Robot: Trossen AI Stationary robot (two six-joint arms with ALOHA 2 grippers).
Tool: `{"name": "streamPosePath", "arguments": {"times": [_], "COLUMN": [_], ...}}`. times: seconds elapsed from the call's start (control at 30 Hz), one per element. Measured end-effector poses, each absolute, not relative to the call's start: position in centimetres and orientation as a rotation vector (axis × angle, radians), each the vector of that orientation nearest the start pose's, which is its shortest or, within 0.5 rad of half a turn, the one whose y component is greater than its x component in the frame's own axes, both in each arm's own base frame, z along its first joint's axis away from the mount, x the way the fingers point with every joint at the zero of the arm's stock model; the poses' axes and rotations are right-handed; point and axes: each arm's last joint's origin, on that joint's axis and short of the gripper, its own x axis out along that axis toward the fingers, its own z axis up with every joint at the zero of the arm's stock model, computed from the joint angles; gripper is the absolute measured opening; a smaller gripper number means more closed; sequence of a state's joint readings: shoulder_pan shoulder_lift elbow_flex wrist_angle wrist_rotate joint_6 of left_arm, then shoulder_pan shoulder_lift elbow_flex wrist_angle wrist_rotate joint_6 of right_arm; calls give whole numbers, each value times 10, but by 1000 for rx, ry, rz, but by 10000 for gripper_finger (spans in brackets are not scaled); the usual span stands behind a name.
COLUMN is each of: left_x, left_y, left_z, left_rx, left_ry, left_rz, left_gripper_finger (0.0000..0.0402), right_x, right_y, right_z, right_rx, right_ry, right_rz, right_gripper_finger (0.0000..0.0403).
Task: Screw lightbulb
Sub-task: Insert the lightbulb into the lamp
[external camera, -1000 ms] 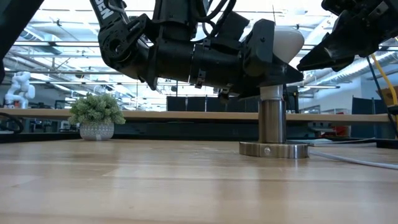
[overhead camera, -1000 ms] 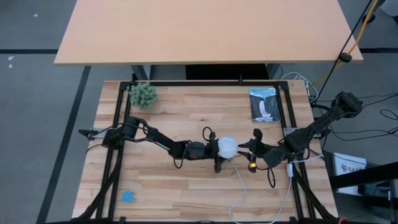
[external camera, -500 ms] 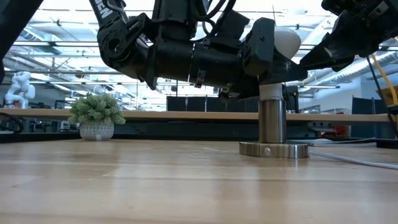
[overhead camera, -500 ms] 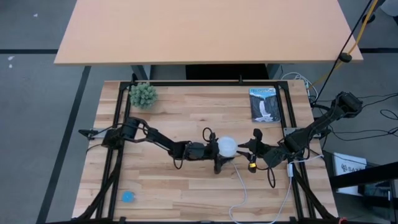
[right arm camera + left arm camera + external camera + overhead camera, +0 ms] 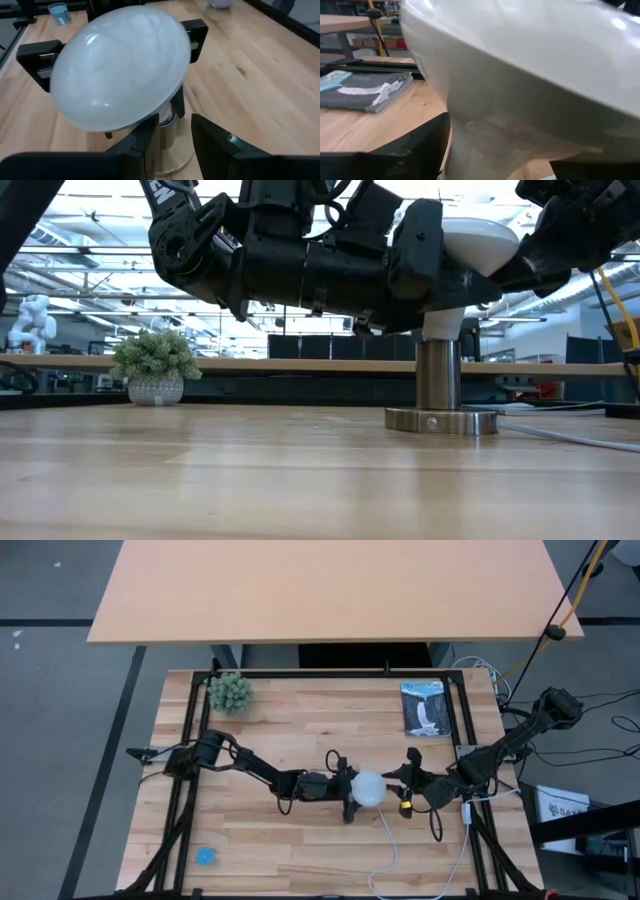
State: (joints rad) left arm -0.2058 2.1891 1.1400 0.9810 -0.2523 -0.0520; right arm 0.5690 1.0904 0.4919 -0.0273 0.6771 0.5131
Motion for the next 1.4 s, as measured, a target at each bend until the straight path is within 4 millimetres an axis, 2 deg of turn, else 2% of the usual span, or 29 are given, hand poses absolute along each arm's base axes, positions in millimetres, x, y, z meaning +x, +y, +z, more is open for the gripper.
{"name": "streamPosePath", "arguments": {"times": [0.5, 0.73, 1.0, 1.17, 1.4], "left_x": [435, 437, 437, 436, 436], "left_y": [-82, -75, -74, -79, -80], "left_z": [133, 133, 129, 129, 130], "left_rx": [-201, -303, -286, -192, -165], "left_ry": [25, 25, 63, 65, 61], "left_rz": [52, 71, 78, 64, 60], "left_gripper_finger": [298, 298, 298, 298, 298], "right_x": [185, 185, 185, 185, 185], "right_y": [97, 97, 97, 97, 97], "right_z": [196, 198, 198, 197, 197], "right_rx": [214, 251, 245, 238, 237], "right_ry": [454, 436, 438, 441, 442], "right_rz": [-245, -246, -246, -245, -246], "right_gripper_finger": [106, 106, 106, 106, 106]}}
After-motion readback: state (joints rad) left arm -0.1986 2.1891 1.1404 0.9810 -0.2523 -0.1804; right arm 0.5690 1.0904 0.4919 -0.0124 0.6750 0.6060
